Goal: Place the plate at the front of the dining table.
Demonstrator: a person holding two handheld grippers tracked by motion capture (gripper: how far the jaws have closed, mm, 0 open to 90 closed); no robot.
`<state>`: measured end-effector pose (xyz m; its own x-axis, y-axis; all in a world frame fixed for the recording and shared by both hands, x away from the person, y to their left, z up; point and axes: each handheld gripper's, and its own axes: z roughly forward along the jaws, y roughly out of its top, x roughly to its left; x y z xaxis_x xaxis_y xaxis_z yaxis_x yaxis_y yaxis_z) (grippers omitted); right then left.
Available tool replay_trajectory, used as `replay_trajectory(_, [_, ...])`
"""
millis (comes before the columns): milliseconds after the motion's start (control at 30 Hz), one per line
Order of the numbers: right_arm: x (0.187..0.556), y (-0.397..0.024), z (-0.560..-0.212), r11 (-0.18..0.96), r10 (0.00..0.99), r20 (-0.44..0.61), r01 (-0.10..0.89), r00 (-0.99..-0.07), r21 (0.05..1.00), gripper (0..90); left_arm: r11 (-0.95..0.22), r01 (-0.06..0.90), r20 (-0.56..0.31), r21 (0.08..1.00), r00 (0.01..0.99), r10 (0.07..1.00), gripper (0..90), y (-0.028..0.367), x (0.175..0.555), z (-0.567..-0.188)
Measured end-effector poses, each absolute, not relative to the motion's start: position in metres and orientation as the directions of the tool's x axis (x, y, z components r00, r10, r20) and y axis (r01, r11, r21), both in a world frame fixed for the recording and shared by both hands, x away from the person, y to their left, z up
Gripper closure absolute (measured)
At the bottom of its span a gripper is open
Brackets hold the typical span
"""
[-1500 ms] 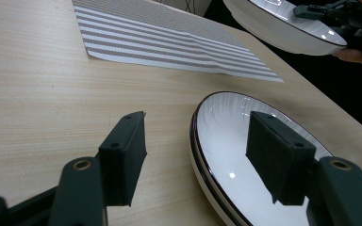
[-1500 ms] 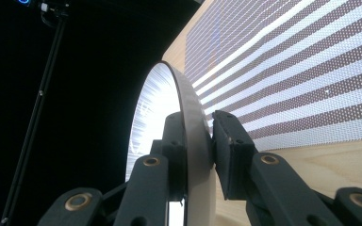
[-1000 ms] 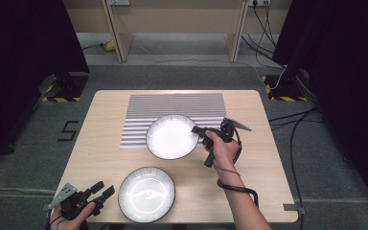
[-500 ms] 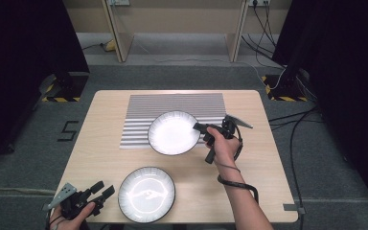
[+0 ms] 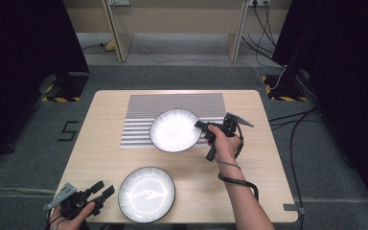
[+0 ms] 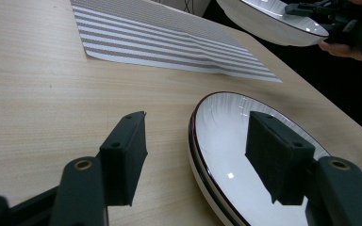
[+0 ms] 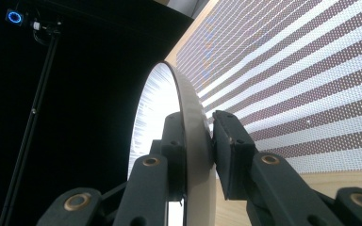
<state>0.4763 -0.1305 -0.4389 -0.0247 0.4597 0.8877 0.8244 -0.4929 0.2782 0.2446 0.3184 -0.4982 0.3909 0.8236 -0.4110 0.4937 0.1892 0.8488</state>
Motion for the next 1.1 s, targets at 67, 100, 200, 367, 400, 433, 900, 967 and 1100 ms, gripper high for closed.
replay_trajectory(67, [0.477, -0.131, -0.439, -0.494, 0.460, 0.887, 0.824, -0.024, 0.278, 75.3, 0.190, 0.494, -0.412, 0.848, 0.390, 0.823, 38.0, 0.318, 0.245, -0.498])
replay_trajectory(100, [0.478, -0.131, -0.438, -0.493, 0.462, 0.887, 0.825, -0.020, 0.276, 75.2, 0.190, 0.494, -0.412, 0.848, 0.391, 0.823, 38.1, 0.318, 0.245, -0.498])
replay_trajectory(200, [0.479, -0.131, -0.439, -0.490, 0.467, 0.884, 0.825, -0.025, 0.282, 75.2, 0.190, 0.494, -0.412, 0.848, 0.390, 0.824, 38.1, 0.319, 0.245, -0.498])
replay_trajectory(367, [0.481, -0.132, -0.437, -0.499, 0.464, 0.886, 0.821, -0.018, 0.278, 75.2, 0.189, 0.495, -0.411, 0.848, 0.390, 0.824, 38.2, 0.319, 0.245, -0.498])
replay_trajectory(400, [0.481, -0.132, -0.437, -0.499, 0.464, 0.886, 0.821, -0.018, 0.278, 75.2, 0.189, 0.495, -0.411, 0.848, 0.390, 0.824, 38.2, 0.319, 0.245, -0.498])
replay_trajectory(433, [0.482, -0.131, -0.437, -0.501, 0.464, 0.886, 0.819, -0.020, 0.281, 75.3, 0.189, 0.495, -0.411, 0.848, 0.391, 0.824, 38.2, 0.318, 0.245, -0.499])
replay_trajectory(900, [0.487, -0.127, -0.436, -0.495, 0.467, 0.884, 0.824, -0.014, 0.275, 75.2, 0.189, 0.495, -0.412, 0.848, 0.391, 0.823, 38.3, 0.318, 0.245, -0.499])
replay_trajectory(967, [0.487, -0.127, -0.437, -0.494, 0.469, 0.883, 0.824, -0.017, 0.278, 75.2, 0.189, 0.495, -0.412, 0.848, 0.391, 0.823, 38.3, 0.319, 0.245, -0.499])
replay_trajectory(1100, [0.489, -0.127, -0.437, -0.496, 0.472, 0.882, 0.822, -0.014, 0.279, 75.2, 0.191, 0.495, -0.413, 0.847, 0.389, 0.823, 38.3, 0.319, 0.245, -0.499])
